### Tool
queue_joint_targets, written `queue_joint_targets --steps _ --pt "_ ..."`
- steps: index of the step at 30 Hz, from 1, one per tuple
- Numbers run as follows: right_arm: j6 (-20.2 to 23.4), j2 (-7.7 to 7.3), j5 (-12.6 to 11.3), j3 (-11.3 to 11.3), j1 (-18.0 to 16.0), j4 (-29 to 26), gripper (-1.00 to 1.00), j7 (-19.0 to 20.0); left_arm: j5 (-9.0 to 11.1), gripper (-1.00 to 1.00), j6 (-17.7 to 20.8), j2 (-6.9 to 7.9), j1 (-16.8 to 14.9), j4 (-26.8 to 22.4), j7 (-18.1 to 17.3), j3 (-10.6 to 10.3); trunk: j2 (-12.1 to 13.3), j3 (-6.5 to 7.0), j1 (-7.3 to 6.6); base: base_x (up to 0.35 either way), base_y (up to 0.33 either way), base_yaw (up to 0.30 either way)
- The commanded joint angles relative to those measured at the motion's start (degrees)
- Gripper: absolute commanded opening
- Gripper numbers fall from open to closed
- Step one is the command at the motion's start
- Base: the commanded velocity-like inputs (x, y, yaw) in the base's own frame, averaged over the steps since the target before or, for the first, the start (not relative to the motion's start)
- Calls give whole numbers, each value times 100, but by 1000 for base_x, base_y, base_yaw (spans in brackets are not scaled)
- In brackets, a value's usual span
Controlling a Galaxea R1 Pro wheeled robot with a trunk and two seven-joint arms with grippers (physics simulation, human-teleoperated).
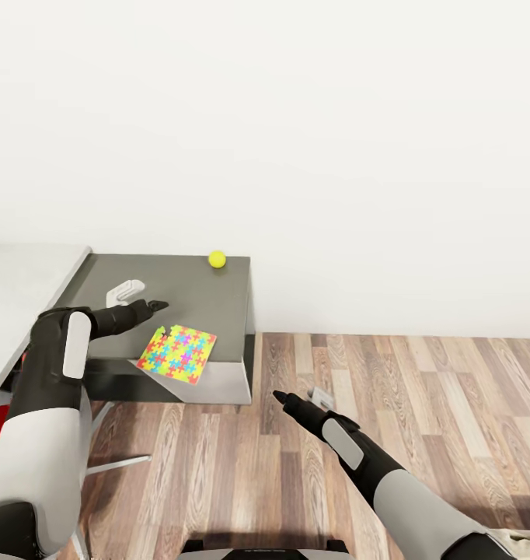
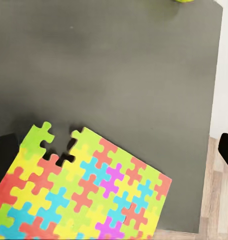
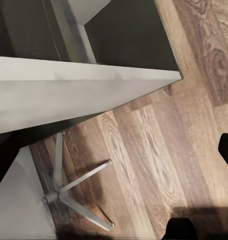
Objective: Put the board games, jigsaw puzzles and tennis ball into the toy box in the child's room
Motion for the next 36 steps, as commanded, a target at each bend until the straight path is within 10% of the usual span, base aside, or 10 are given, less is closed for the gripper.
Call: queue_joint_targets --steps 1,16,22,29,36 --pt "-2 -1 -28 13 -5 2 100 6 -48 100 26 -1 -5 -2 -55 10 -9 -8 3 0 0 268" --pt "-209 -4 -21 26 -5 23 100 8 -34 100 26 -1 2 -149 -108 12 -9 -8 3 0 -1 64" --pt "-214 -7 -14 30 -5 23 100 12 -38 100 26 17 -65 -725 -735 51 -9 -8 3 0 -15 0" --pt "-217 -6 -15 35 -5 29 100 15 -77 100 26 273 -558 -702 -895 22 -9 -8 3 0 -1 0" --pt "-205 -11 -20 39 -5 31 100 18 -40 100 26 557 -927 458 -970 -840 -9 -8 3 0 0 0"
